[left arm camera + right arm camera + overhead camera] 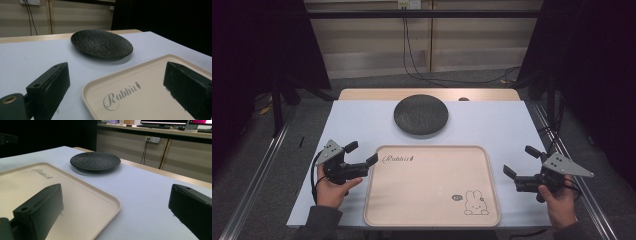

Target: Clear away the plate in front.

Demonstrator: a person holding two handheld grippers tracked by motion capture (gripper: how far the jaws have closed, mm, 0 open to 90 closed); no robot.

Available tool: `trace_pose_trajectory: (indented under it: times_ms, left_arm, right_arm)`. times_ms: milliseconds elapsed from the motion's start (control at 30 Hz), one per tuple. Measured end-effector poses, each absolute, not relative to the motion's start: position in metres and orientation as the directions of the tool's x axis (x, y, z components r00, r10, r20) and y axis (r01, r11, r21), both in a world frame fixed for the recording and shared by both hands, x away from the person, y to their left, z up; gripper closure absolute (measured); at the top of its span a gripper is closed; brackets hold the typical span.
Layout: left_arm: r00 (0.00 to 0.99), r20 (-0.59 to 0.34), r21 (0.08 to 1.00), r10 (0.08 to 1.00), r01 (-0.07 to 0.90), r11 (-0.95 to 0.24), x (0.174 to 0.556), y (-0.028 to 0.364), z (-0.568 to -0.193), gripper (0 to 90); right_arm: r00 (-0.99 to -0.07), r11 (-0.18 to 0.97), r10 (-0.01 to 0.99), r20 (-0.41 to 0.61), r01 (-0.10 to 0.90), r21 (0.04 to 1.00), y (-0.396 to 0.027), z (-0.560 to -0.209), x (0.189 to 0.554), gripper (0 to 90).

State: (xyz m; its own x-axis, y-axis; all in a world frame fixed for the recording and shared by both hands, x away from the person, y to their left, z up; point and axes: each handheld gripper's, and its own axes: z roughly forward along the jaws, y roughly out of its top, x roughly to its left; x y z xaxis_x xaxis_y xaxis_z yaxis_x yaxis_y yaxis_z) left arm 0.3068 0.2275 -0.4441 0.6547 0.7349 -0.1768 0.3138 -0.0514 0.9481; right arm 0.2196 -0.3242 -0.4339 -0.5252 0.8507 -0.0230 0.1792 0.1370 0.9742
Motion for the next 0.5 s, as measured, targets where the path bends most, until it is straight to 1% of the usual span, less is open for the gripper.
trace_pose_trajectory:
  times_ms: [400, 500]
  left_arm:
    - [0.651, -0.213, 0.941, 0.729, 0.338, -0.027, 0.317, 0.216, -0.445, 5.2]
    - [0.651, -0.209, 0.94, 0.729, 0.338, -0.033, 0.32, 0.213, -0.445, 5.0]
  right_arm:
    - [-0.501, 0.134, 0.865, -0.022, 0.188, 0.973, -0.327, -0.438, 0.214, 0.0]
    - [-0.496, 0.133, 0.868, -0.022, 0.19, 0.973, -0.327, -0.438, 0.214, 0.0]
